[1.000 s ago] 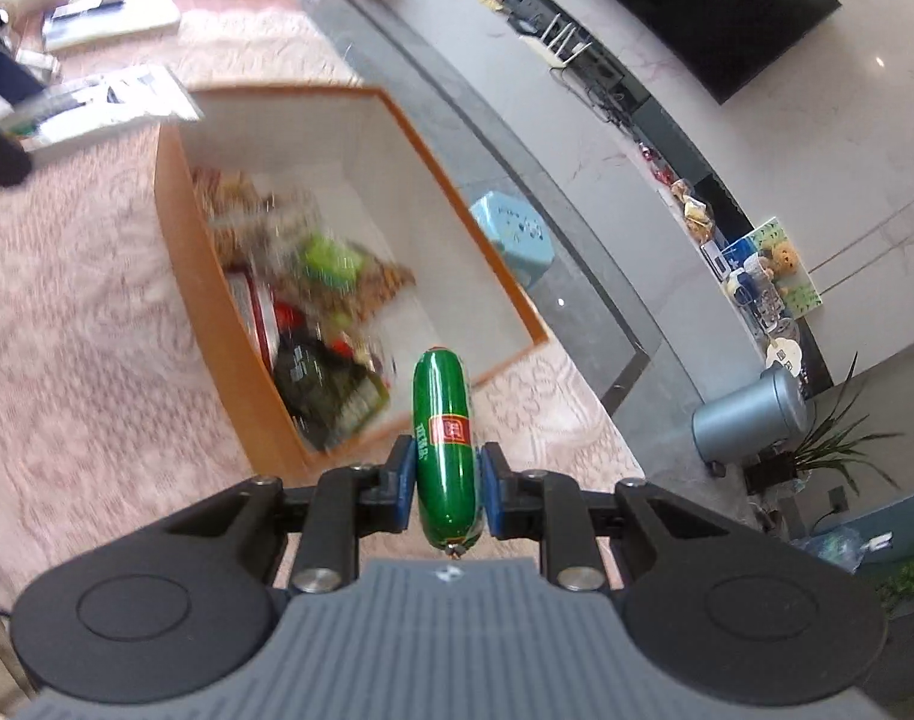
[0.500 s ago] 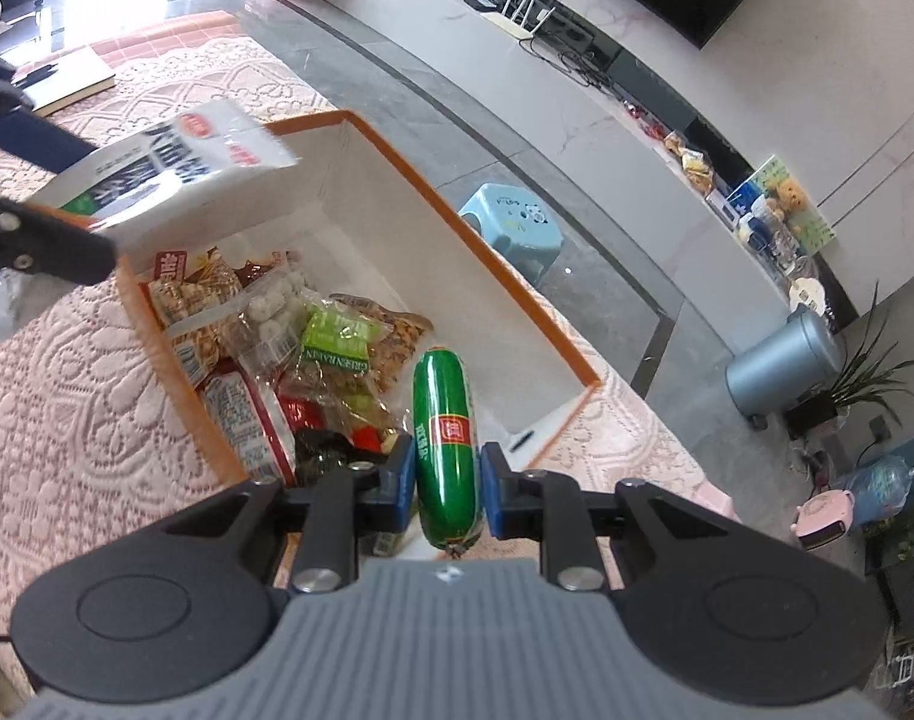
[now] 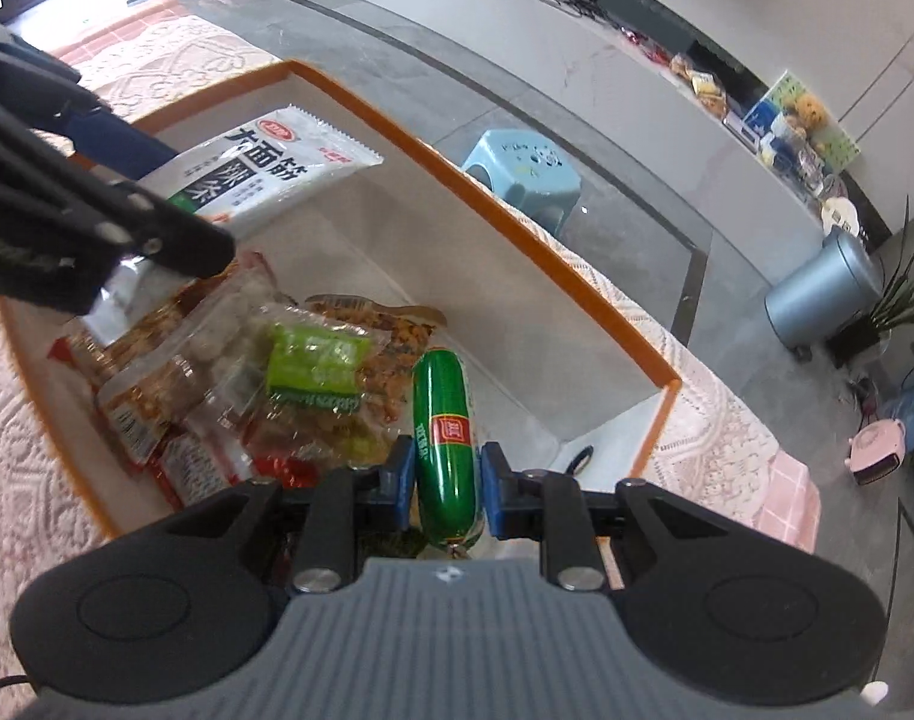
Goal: Organize snacks
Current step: 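Lift the noodle pack and green sausage and carry both over the orange box, then open both tools to drop the pack and sausage into the box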
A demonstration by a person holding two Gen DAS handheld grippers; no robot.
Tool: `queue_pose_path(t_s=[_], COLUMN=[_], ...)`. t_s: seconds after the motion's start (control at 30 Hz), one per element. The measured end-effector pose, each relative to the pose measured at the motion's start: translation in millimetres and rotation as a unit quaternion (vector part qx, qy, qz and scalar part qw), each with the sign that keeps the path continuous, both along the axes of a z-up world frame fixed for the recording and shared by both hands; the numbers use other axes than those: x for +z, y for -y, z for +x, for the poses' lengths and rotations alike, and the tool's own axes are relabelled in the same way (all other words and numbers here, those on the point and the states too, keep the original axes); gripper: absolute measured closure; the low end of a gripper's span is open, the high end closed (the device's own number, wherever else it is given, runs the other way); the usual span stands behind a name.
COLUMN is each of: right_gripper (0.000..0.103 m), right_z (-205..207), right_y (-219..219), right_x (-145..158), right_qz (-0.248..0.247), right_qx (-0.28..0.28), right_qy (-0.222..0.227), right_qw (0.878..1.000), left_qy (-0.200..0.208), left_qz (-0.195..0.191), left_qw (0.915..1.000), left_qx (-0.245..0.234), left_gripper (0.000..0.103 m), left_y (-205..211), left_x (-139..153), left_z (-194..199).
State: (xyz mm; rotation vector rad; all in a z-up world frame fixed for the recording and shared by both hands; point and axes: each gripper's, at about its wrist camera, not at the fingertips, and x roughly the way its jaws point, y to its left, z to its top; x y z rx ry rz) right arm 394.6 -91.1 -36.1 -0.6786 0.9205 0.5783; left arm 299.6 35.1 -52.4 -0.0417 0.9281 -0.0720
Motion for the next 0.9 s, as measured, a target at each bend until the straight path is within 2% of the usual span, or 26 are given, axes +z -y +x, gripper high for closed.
queue_pose_path(t_s=[0.2, 0.3, 0.47, 0.6, 0.7, 0.77, 0.83, 0.9], right_gripper=[0.083, 0.083, 0.083, 0.084, 0.083, 0.079, 0.072, 0.068], right_z=[25.6, 31.8, 35.1, 41.1, 43.2, 42.0, 35.6, 34.9], right_y=[-18.7, -26.7, -34.0, -31.7, -28.4, -27.1, -25.9, -25.2], right_x=[-18.6, -30.9, -47.8, -53.8, -53.3, -52.6, -52.6, -51.1], right_qz=[-0.005, -0.019, -0.049, -0.061, -0.056, -0.055, -0.055, -0.054], right_qx=[-0.012, -0.010, -0.003, -0.015, -0.021, -0.023, -0.027, -0.034], right_qy=[-0.025, -0.036, -0.031, -0.035, -0.041, -0.042, -0.039, -0.039], right_qw=[1.000, 0.999, 0.998, 0.997, 0.997, 0.997, 0.997, 0.997], left_qy=[-0.055, -0.069, -0.075, -0.069, -0.066, -0.057, -0.049, -0.052], left_qz=[0.078, 0.120, 0.115, 0.126, 0.110, 0.108, 0.107, 0.115], left_qw=[0.9951, 0.9903, 0.9905, 0.9895, 0.9916, 0.9922, 0.9925, 0.9913], left_qx=[-0.024, -0.015, -0.002, 0.016, 0.020, 0.025, 0.033, 0.038], left_gripper=[0.045, 0.045, 0.044, 0.039, 0.037, 0.033, 0.023, 0.023], left_y=[18.4, 25.0, 25.0, 25.6, 23.7, 21.5, 20.0, 21.3], left_x=[-30.0, -39.8, -45.2, -47.2, -49.4, -46.2, -41.4, -35.8], left_z=[29.0, 38.3, 49.7, 49.9, 45.6, 44.8, 43.0, 39.6])
